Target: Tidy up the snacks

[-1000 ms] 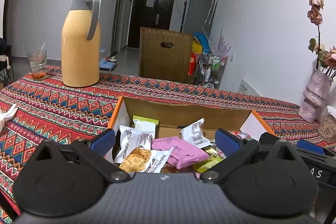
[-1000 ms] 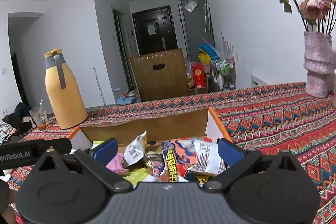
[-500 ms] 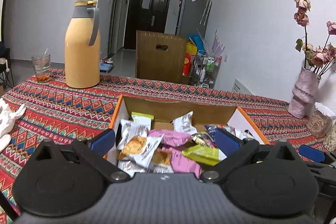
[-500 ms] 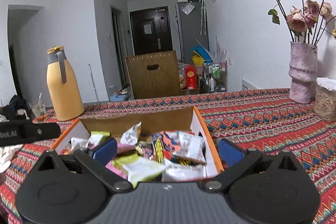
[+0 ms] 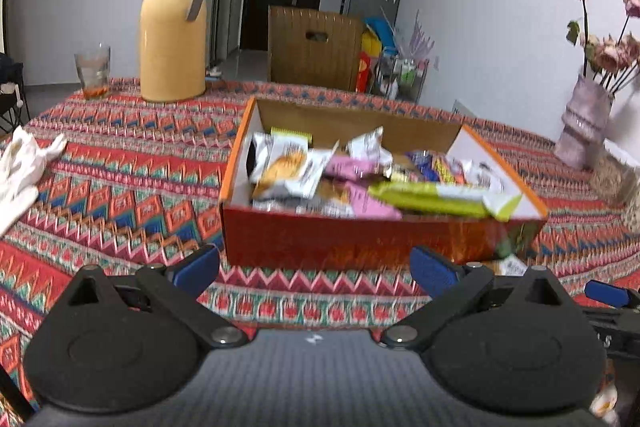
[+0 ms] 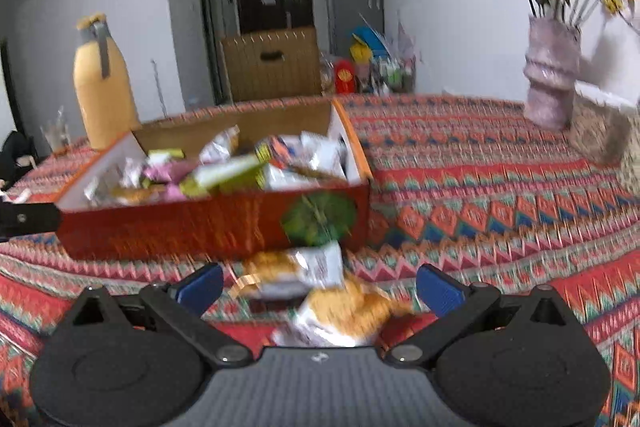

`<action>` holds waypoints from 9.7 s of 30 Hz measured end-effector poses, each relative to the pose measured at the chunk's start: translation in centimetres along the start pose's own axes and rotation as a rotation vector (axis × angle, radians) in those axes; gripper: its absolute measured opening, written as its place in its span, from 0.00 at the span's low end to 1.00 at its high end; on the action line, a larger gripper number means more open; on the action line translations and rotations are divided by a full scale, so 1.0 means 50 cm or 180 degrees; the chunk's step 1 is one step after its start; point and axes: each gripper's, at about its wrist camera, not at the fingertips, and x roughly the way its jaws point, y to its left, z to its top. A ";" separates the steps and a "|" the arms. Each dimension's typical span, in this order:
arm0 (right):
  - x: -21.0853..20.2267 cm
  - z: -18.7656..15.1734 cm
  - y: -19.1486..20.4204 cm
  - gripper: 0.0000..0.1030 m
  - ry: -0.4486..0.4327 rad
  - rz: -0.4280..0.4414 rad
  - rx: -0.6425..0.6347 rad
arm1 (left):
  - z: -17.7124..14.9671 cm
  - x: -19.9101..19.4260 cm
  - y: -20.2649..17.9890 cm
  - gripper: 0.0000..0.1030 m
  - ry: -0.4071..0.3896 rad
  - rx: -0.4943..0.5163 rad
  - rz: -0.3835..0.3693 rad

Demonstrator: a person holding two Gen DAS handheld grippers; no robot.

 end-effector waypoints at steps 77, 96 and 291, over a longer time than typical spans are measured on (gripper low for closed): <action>0.008 -0.017 -0.250 0.42 -0.0465 -0.0025 0.0793 | -0.037 0.220 -0.364 1.00 0.0873 0.0187 0.0088; 0.010 -0.018 -0.248 0.42 -0.0474 0.0079 0.0800 | -0.048 0.152 -0.333 0.62 0.0779 0.0246 -0.0099; -0.194 -0.137 0.062 1.00 -0.0177 0.0411 -0.0051 | -0.158 -0.174 0.051 1.00 0.0054 0.0162 -0.0203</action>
